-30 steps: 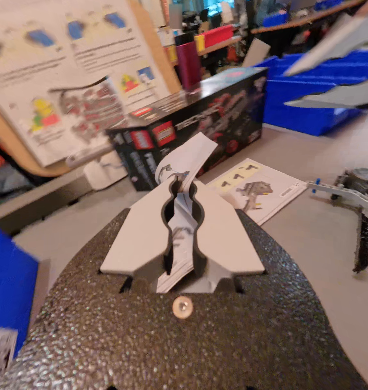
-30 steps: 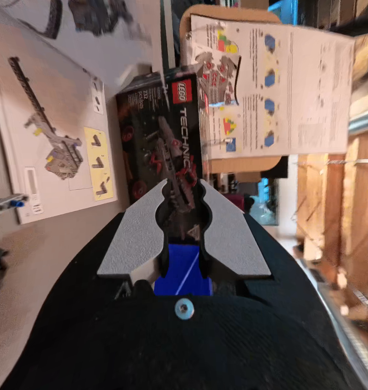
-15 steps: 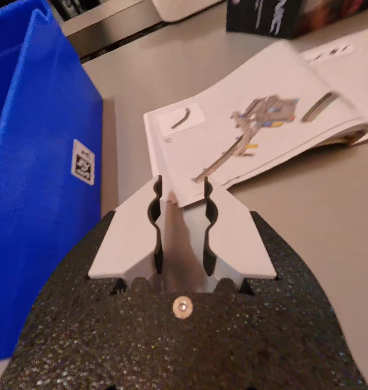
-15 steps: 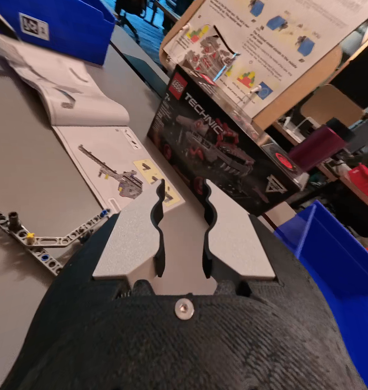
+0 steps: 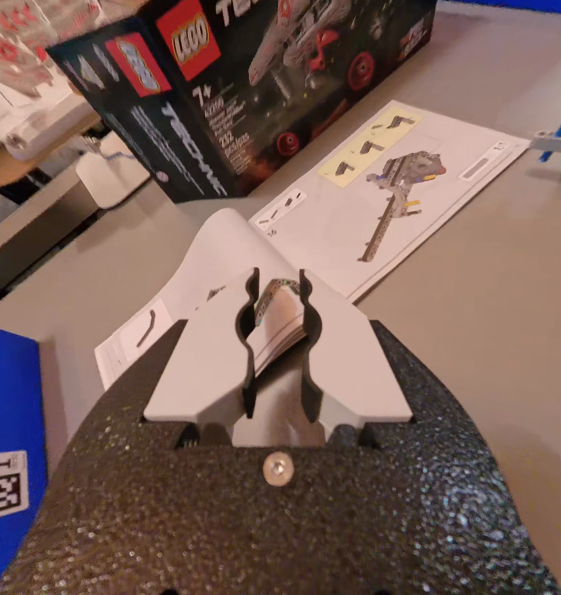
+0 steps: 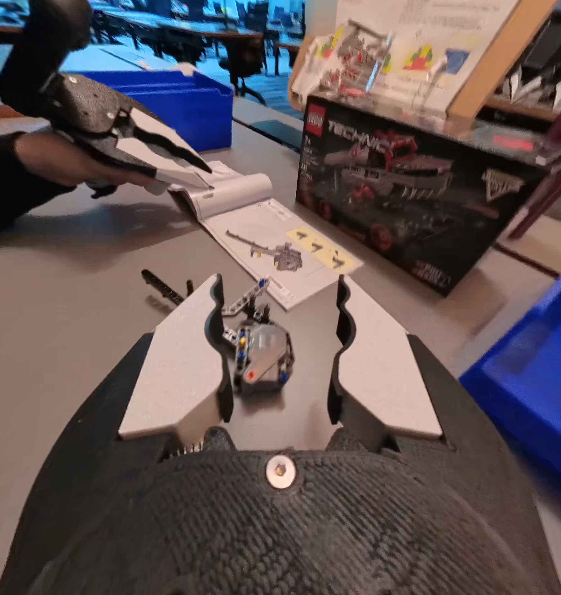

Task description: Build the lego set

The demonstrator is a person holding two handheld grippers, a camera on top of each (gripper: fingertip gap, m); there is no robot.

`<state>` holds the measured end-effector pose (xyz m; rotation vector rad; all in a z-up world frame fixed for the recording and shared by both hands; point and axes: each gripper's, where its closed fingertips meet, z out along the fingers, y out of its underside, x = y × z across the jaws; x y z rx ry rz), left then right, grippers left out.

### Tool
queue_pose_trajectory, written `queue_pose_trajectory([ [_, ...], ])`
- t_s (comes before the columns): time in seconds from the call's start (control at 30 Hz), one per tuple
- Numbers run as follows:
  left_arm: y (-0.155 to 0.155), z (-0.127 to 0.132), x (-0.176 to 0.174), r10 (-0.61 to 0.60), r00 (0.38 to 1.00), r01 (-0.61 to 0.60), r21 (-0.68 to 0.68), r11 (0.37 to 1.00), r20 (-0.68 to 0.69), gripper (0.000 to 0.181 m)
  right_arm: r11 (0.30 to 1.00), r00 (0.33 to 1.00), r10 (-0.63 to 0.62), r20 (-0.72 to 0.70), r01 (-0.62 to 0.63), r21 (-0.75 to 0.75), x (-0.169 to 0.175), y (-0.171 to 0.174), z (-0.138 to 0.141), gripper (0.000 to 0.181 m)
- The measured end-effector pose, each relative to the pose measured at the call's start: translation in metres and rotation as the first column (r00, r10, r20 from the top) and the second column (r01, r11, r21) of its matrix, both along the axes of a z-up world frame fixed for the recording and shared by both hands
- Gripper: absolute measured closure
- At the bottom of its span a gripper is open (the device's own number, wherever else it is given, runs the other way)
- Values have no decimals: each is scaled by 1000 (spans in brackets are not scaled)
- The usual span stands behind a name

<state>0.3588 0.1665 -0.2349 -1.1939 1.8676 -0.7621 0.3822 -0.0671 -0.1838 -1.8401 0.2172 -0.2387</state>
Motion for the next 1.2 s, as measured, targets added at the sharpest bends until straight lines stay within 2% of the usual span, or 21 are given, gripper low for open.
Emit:
queue_pose_trajectory([
  [0.17, 33, -40, -19, 94, 980, -92, 18, 996, -174, 164, 974, 979, -126, -158, 92, -207, -22, -34, -49, 109],
  [0.27, 47, -43, -32, 115, 978, -108, 47, 993, -176, 163, 969, 970, -168, -174, 130, -212, -26, -37, -60, 110],
  [0.47, 61, -28, -47, 99, 994, -99, 7, 995, -49, 163, 954, 977, -154, -148, 108, -280, -26, -24, -75, 113],
  [0.67, 79, 3, -57, 75, 983, -91, 90, 992, 170, 172, 939, 978, -178, -109, 136, -315, -22, -18, -79, 130],
  [0.77, 88, -2, -60, 86, 984, -104, 104, 989, 159, 173, 933, 979, -188, -79, 153, -326, -22, -15, -80, 139],
  [0.9, 87, 0, -61, 83, 983, -97, 77, 992, 166, 175, 928, 982, -184, -40, 160, -338, -23, -9, -80, 139],
  [1.2, 89, 3, -63, 92, 979, -107, 72, 992, 184, 178, 944, 991, -102, -88, 69, -324, -44, 34, -80, 140],
])
